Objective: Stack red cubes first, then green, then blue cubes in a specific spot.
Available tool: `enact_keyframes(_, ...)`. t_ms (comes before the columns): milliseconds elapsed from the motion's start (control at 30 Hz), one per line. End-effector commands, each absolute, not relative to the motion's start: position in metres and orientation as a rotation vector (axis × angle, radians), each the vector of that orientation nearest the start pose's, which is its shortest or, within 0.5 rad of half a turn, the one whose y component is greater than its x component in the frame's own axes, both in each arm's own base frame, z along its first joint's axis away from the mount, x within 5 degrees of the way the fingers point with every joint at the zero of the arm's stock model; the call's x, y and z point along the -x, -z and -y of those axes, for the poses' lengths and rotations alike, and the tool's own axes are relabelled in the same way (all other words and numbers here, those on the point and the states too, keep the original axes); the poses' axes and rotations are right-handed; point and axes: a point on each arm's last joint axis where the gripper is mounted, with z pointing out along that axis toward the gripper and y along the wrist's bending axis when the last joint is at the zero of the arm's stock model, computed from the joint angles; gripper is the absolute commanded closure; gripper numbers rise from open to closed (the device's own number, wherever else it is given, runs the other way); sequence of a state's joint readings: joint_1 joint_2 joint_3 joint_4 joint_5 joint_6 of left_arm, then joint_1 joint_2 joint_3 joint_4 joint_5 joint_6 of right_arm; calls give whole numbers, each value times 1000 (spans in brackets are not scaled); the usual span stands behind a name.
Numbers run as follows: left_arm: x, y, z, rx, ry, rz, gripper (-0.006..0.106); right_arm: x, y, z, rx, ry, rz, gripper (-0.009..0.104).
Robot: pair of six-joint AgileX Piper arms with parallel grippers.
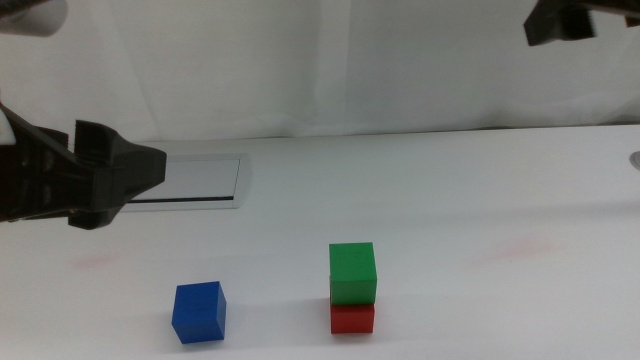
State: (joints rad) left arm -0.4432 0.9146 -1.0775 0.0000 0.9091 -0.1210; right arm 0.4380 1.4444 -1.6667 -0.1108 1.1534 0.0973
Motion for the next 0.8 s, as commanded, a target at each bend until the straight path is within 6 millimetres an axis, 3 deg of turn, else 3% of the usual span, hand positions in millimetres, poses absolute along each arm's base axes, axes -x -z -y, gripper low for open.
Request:
enact_keyframes(0, -150, -398, 74, -365, 326, -2211, 25, -253, -450, -113, 531, -157, -2340, 9)
enact_keyframes(100, -150, -398, 74, -365, 326, -2211, 25, -234, -452, -108, 551, -203, -2323, 9)
enact_keyframes(233, -150, -398, 74, -365, 326, -2211, 25, -198, -435, -93, 607, -188, -2327, 9)
enact_keyframes(433, -150, -397, 74, -367, 323, -2221, 25, -154, -417, -84, 697, -315, -2291, 9)
enact_keyframes(533, -151, -397, 72, -372, 294, -2214, 25, -140, -415, -78, 690, -320, -2253, 9)
enact_keyframes(767, -153, -391, 60, -215, 177, -2302, 25, -137, -414, -77, 688, -320, -2247, 9)
